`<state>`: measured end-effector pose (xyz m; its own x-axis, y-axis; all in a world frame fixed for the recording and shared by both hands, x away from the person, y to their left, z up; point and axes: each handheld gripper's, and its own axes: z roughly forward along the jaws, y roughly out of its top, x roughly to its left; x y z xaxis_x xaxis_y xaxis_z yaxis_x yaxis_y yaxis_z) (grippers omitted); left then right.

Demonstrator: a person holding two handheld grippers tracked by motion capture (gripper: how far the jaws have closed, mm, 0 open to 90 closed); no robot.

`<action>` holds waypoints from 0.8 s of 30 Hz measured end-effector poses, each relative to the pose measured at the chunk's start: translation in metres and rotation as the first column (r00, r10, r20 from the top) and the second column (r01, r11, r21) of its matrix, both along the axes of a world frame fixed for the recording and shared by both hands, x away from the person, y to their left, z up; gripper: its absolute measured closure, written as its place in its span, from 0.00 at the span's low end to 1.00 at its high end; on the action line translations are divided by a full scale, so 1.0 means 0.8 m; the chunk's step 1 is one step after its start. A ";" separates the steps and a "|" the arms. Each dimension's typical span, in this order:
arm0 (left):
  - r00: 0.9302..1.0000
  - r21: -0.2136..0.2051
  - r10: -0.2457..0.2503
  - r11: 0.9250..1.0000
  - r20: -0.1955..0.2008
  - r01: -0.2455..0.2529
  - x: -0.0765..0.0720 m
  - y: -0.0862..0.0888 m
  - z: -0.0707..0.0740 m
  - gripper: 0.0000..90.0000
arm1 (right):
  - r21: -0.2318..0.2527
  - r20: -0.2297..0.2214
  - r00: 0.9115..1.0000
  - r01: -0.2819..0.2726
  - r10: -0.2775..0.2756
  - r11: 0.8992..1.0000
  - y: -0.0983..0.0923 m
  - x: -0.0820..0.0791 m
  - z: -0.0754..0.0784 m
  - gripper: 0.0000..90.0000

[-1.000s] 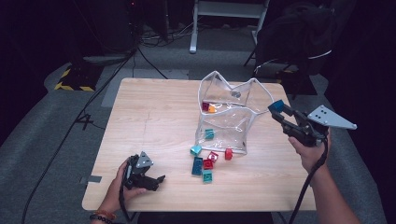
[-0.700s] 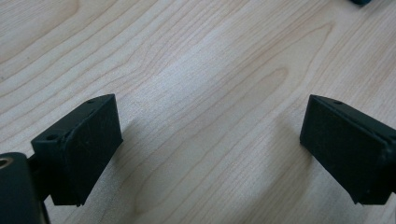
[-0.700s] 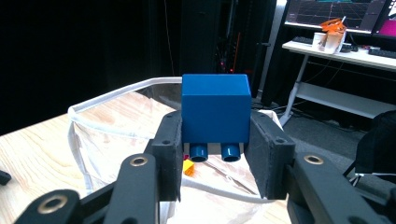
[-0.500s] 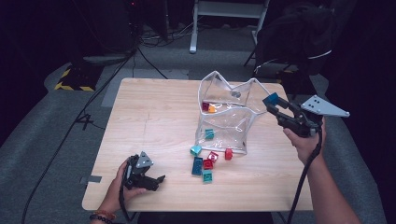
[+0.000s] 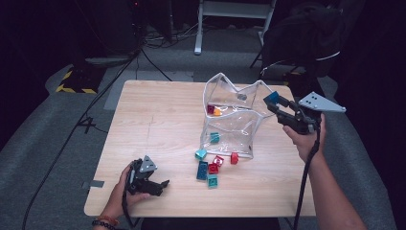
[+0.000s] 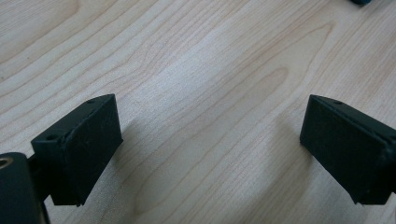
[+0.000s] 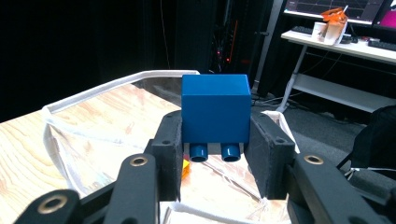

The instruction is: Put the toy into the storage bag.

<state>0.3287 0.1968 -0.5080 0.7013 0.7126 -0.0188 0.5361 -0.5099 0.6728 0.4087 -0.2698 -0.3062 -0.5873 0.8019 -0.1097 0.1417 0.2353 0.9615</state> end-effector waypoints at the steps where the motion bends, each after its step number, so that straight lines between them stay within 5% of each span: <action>1: 1.000 0.000 0.000 1.000 0.000 0.000 0.000 0.000 0.000 0.06 | -0.003 -0.002 1.000 0.002 -0.002 1.000 0.001 0.002 -0.001 0.66; 14: 1.000 0.000 0.000 1.000 0.000 0.000 0.000 0.000 0.000 0.06 | -0.046 -0.041 0.999 0.032 -0.034 0.998 0.016 0.021 -0.014 0.66; 24: 1.000 0.000 0.000 1.000 0.000 0.000 0.000 0.000 0.000 0.06 | -0.064 -0.025 0.998 0.064 -0.065 0.996 0.020 0.021 -0.016 0.62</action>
